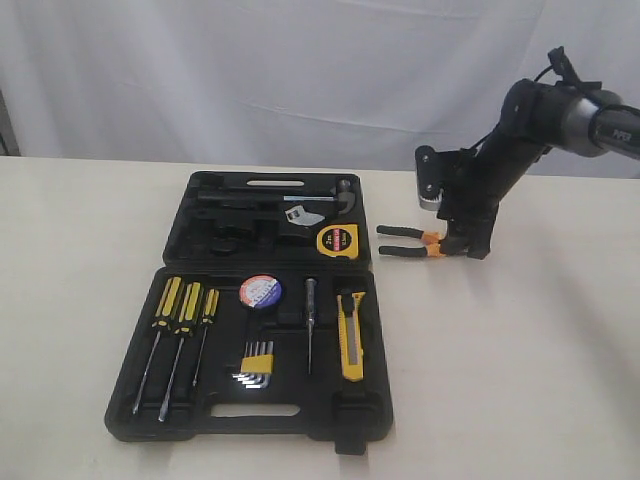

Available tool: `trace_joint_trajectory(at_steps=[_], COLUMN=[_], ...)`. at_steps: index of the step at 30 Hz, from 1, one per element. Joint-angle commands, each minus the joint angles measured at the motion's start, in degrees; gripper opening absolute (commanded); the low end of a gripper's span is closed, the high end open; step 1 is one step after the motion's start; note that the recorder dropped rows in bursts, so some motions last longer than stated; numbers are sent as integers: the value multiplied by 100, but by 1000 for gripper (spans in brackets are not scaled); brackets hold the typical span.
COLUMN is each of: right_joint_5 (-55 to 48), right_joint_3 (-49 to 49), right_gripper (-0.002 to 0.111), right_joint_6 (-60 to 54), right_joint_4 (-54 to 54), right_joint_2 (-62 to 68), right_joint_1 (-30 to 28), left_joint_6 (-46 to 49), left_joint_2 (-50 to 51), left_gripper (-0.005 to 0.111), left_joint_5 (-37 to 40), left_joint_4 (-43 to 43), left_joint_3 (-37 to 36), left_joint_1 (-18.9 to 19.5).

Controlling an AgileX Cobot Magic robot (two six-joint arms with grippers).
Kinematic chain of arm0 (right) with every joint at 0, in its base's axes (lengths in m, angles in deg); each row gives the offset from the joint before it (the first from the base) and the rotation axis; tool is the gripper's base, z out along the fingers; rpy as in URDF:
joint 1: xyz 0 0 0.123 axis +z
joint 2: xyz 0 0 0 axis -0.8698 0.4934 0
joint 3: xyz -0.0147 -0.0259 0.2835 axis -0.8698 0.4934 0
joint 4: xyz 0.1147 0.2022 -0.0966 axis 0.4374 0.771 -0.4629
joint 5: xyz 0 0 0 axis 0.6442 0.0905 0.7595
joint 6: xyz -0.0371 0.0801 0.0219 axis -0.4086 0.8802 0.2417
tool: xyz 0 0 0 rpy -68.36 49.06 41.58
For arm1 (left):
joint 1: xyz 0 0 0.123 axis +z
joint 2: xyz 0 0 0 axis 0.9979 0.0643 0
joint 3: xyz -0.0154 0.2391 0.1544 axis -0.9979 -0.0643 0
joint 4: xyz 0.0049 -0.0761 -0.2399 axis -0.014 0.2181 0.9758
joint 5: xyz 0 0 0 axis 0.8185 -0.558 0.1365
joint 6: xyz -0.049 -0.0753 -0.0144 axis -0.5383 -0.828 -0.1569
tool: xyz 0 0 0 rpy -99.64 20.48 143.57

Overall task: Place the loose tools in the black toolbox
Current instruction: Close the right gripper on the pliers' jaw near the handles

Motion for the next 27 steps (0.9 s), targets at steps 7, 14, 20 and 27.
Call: trace_joint_trajectory(at_steps=[7, 14, 20, 27], right_joint_5=[12, -13, -83, -458], right_joint_3=[2, 2, 2, 2], right_gripper=[57, 56, 35, 34], right_joint_6=[41, 41, 33, 121], right_joint_4=[-45, -181, -260, -260], right_joint_2=[203, 203, 209, 209], right_joint_1=[-14, -14, -14, -14], left_joint_6=[-24, -24, -24, -24], left_joint_2=[-7, -7, -7, -7], left_gripper=[0, 0, 0, 0], left_joint_5=[-45, -45, -45, -45], left_joint_4=[58, 58, 58, 58], left_joint_3=[-15, -15, -15, -15], left_joint_1=[-27, -27, -27, -27])
